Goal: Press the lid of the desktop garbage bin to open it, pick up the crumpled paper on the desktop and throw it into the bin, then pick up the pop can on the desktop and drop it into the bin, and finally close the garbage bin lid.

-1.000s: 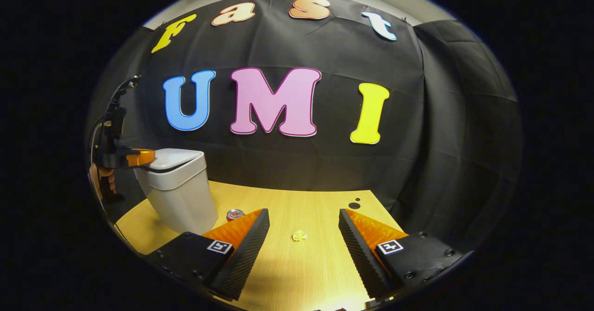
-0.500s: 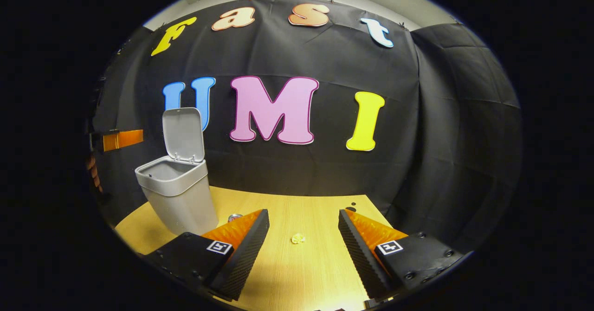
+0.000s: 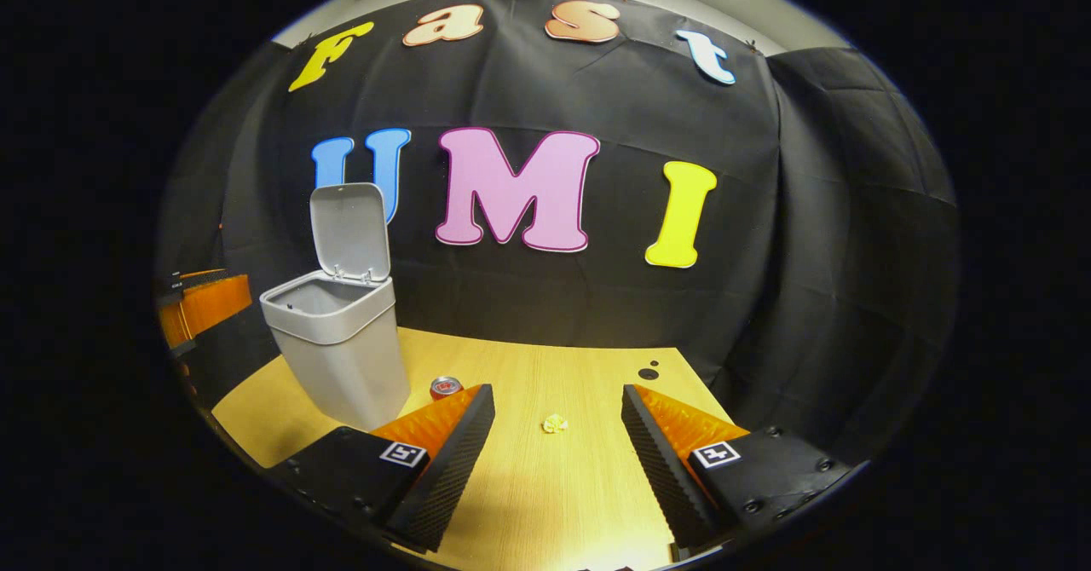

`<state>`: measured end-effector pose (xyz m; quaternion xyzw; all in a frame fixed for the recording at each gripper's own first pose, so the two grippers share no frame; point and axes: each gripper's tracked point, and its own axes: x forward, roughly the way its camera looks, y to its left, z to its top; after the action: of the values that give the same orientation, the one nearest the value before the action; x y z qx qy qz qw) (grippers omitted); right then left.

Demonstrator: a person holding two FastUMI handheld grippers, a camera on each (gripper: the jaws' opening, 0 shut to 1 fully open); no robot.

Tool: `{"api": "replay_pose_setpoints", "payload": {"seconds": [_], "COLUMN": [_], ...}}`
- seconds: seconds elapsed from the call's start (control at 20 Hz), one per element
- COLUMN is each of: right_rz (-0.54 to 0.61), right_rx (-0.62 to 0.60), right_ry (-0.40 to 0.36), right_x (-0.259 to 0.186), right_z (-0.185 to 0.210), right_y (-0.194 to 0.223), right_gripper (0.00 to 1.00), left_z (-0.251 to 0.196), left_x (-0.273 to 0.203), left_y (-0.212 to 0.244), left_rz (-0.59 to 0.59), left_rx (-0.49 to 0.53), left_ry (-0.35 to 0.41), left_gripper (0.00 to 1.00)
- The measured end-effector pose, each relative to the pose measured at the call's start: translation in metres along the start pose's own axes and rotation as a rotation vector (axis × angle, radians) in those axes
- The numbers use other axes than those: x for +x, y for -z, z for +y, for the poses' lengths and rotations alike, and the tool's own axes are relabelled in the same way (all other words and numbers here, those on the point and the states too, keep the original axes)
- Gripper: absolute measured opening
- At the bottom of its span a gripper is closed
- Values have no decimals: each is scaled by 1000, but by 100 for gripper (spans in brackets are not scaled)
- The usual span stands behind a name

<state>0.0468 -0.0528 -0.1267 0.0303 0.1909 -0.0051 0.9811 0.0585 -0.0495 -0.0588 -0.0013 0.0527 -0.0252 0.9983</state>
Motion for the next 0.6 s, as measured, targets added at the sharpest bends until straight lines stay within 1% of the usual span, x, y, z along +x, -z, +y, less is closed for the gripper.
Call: {"api": "replay_pose_setpoints", "payload": {"seconds": [0.1,0.15,0.25,0.35,0.45,0.6], "right_rz": [20,44,133,213,253,322], "right_rx": [-6,-4,-5,-32,-49,-33], "right_ry": [-27,-55,-116,-151,-179,-229], "right_x": [8,15,34,54,76,115], "right_z": [5,11,23,26,24,25], "right_y": [3,7,25,42,47,64], "right_gripper": [96,97,97,97,97,97], "left_z": [-3,-5,-9,-6,-8,-9], "left_x": [-6,-8,-12,-16,-21,-29], "left_y": [0,0,2,11,25,45], "left_rz": [-3,-5,0,18,47,89], "left_rx": [7,4,-4,-32,-58,-48], "left_ry": [-3,-2,7,-16,-31,-58], "left_gripper": [96,96,96,96,96,96]}}
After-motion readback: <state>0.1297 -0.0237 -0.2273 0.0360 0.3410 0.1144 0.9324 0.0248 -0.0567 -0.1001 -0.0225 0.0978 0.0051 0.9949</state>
